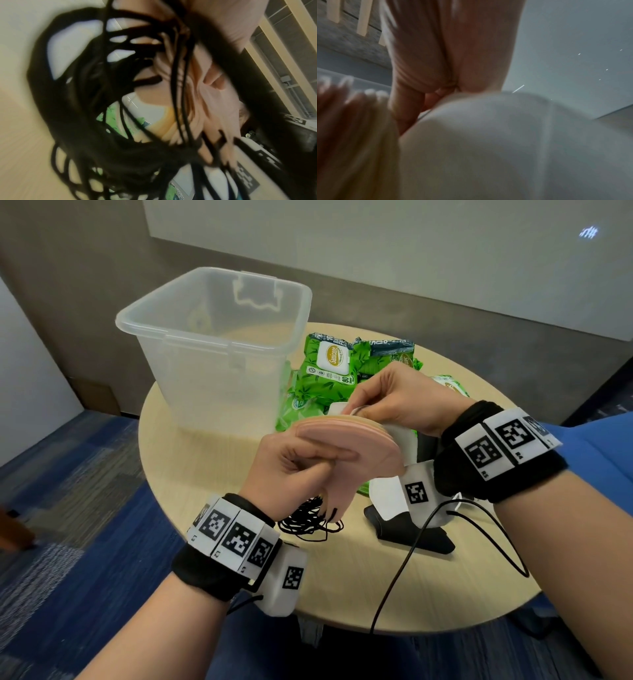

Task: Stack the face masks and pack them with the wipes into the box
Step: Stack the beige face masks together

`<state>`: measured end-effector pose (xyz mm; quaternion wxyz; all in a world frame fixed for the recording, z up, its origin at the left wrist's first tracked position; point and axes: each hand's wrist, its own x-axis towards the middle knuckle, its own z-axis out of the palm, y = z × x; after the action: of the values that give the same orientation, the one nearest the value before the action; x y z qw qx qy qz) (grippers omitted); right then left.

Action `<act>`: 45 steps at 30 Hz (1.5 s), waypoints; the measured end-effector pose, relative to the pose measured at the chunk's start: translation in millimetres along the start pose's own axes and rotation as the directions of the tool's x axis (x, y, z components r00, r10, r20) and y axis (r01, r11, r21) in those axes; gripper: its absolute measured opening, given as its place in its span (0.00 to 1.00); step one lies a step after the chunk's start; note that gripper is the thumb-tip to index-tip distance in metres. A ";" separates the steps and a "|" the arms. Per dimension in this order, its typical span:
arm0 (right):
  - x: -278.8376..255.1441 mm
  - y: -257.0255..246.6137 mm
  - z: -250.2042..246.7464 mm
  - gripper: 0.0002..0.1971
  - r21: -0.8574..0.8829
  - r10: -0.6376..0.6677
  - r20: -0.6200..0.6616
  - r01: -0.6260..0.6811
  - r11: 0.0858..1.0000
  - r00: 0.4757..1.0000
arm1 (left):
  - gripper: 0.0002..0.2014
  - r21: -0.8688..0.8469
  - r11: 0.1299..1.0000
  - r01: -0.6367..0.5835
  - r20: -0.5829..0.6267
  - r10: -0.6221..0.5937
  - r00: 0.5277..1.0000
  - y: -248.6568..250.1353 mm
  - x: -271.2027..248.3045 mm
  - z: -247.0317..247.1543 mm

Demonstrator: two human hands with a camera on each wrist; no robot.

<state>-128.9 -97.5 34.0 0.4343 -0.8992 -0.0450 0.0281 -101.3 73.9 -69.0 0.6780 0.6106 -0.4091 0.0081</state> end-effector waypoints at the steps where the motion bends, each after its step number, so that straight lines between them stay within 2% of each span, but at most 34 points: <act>1: 0.0 -0.2 0.2 0.09 0.011 0.002 -0.011 -0.002 1.000 1.000 | 0.18 -0.003 1.000 0.001 0.000 -0.001 1.000 -0.6 0.3 -0.6; 3: 0.2 0.1 0.2 0.08 0.042 0.008 -0.026 -0.006 0.999 1.000 | 0.21 0.011 1.000 -0.009 0.004 0.009 1.000 -0.9 0.8 -1.0; 7: 0.7 2.1 0.6 0.10 0.024 -0.002 -0.035 0.002 1.000 0.999 | 0.19 0.000 1.000 0.003 0.034 -0.003 0.999 1.8 -0.8 -0.1; 13: -4.3 3.5 5.2 0.05 0.072 -0.020 -0.078 0.026 0.997 0.997 | 0.21 -0.061 0.998 0.018 0.080 -0.013 0.997 2.1 -4.0 6.3; 19: -9.4 7.7 6.2 0.05 0.202 -0.035 -0.016 0.037 0.979 0.999 | 0.19 -0.034 0.999 0.022 0.124 -0.017 0.992 7.8 -3.1 10.9; 22: -9.4 5.7 5.0 0.10 0.177 -0.046 0.034 0.039 0.984 0.998 | 0.19 -0.024 0.999 0.023 0.131 -0.020 0.991 8.3 -2.3 13.0; 27: -6.9 1.2 6.7 0.02 0.163 -0.027 0.059 0.017 0.987 0.998 | 0.20 0.030 0.999 -0.011 0.147 0.006 0.989 10.4 -0.5 15.2; 31: -4.8 2.1 7.7 0.07 0.142 -0.010 0.041 0.004 0.990 0.999 | 0.17 0.046 0.998 -0.047 0.159 0.039 0.987 12.7 -1.3 15.5; 35: -3.6 -0.1 8.4 0.02 0.100 0.003 0.081 -0.011 0.995 0.997 | 0.16 0.067 0.993 -0.098 0.168 0.086 0.982 13.9 0.9 18.0; 38: -4.4 -2.2 8.1 0.02 0.067 0.008 0.059 -0.012 0.998 0.998 | 0.16 0.069 0.990 -0.124 0.164 0.112 0.980 13.8 -0.3 18.3; 42: -5.1 -2.1 8.4 0.10 0.042 0.024 0.056 -0.027 0.999 0.998 | 0.16 0.049 0.997 -0.063 0.163 0.054 0.985 11.1 -0.9 16.1; 45: -6.5 1.1 1.6 0.14 0.086 0.024 0.128 -0.035 0.996 0.991 | 0.16 -0.041 0.993 0.109 0.056 -0.107 0.993 7.6 -2.9 13.5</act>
<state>-135.4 -97.6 32.3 0.4694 -0.8761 -0.0580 0.0937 -114.4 66.0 -65.5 0.6796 0.6168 -0.3935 -0.0539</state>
